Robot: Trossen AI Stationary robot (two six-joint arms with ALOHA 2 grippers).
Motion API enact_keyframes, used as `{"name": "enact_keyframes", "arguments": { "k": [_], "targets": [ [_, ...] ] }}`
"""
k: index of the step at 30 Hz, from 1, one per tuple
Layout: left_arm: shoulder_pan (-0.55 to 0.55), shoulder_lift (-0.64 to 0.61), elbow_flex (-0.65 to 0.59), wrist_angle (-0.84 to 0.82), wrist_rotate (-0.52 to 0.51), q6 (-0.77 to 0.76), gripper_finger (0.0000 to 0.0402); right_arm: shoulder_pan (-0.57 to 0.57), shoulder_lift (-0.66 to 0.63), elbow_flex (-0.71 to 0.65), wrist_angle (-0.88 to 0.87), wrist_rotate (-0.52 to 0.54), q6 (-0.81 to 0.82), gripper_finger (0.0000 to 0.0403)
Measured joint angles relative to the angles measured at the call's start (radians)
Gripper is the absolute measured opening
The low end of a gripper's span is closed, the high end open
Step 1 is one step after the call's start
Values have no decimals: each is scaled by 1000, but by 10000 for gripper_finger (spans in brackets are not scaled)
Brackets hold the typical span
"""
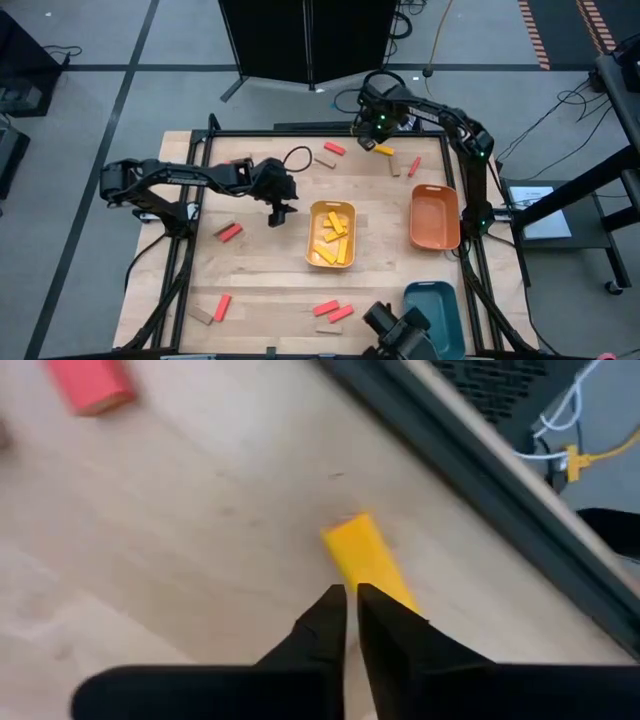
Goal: Sort blocks
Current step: Put the yellow wooden block into the yellow bin
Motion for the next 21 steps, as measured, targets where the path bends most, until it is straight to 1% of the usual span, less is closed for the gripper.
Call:
{"name": "enact_keyframes", "arguments": {
  "k": [5, 9, 11, 14, 16, 18, 21],
  "targets": [
    [-2, -18, 10, 7, 0, -22, 193, 37, 5, 10, -14, -7, -9, 65],
    [-4, -16, 10, 15, 0, -21, 193, 72, 3, 44, 13, -6, -34, 78],
    [-4, -16, 10, 35, -1, -21, 193, 98, 3, 42, 30, -3, -109, 79],
    [-4, -16, 10, 45, -1, -21, 193, 144, 3, 14, 49, -5, -270, 80],
    [-4, -16, 10, 46, -1, -21, 193, 163, 4, -10, 52, 31, -356, 80],
    [-4, -16, 10, 47, -1, -21, 193, 166, 4, -30, 62, 83, -377, 80],
    [-4, -16, 10, 53, -2, -21, 193, 147, 4, -63, 104, 86, -428, 81]
  ]
}}
